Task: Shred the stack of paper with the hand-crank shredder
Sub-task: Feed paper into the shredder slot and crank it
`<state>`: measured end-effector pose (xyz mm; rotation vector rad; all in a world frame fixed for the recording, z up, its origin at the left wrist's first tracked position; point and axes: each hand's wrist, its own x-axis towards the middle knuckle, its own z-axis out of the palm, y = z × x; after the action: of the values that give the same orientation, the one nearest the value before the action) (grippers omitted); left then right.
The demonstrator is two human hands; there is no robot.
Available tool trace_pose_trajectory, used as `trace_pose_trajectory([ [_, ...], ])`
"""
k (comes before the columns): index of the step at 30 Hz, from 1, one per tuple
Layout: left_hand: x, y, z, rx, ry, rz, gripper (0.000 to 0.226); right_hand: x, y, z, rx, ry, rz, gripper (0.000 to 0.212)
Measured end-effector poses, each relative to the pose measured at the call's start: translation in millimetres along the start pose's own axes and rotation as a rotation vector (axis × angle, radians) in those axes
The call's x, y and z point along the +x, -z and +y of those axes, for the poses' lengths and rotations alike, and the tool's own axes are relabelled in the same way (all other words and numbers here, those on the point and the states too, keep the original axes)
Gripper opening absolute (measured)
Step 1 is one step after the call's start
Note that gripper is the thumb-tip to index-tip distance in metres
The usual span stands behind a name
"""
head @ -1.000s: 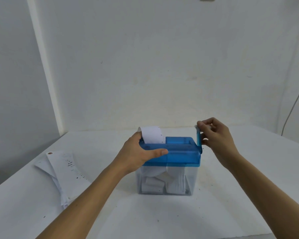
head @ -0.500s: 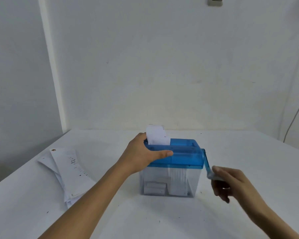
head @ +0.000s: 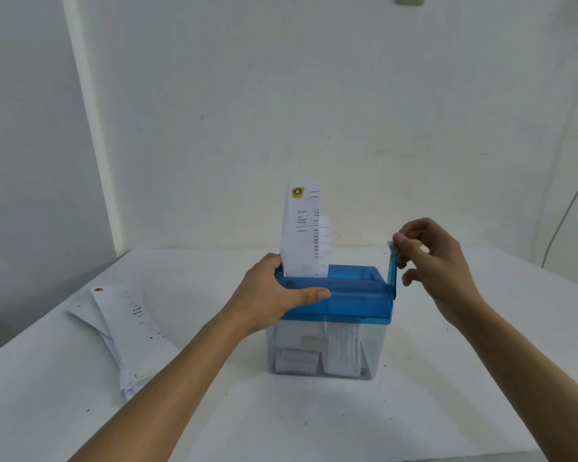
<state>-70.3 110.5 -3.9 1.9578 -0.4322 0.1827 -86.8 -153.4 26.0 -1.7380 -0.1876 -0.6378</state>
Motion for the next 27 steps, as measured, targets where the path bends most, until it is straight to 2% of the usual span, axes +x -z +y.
trace_pose_trajectory([
  [4,0.3,-0.6,-2.4,-0.008,0.004,0.0,0.096,10.6,-9.6,20.2,0.053,-0.098,0.023,0.02],
  [8,0.1,-0.5,-2.8,-0.015,0.005,-0.002,0.099,3.1,-19.5,44.6,-0.12,-0.211,0.007,0.031],
  [12,-1.3,-2.4,-0.2,-0.005,0.0,0.001,0.098,-37.6,-17.7,69.4,-0.292,-0.327,-0.133,0.031],
  [15,0.0,-2.0,0.8,0.008,0.012,0.003,0.1,-68.3,-2.7,56.2,-0.291,-0.364,-0.268,0.042],
  [18,1.0,-1.5,-0.8,0.01,0.02,0.001,0.101,-82.4,24.4,18.8,-0.154,-0.3,-0.448,0.048],
  [21,1.0,-0.8,-2.1,0.006,0.005,0.003,0.1,-74.4,47.5,-20.1,-0.124,-0.156,-0.584,0.032],
  [24,1.2,-0.2,-3.8,0.009,0.001,-0.008,0.1,-48.5,49.7,-32.2,-0.227,-0.064,-0.559,0.037],
  [27,1.2,-1.1,-2.3,0.02,-0.005,-0.003,0.103,-23.0,40.9,-25.8,-0.15,-0.027,-0.387,0.031],
])
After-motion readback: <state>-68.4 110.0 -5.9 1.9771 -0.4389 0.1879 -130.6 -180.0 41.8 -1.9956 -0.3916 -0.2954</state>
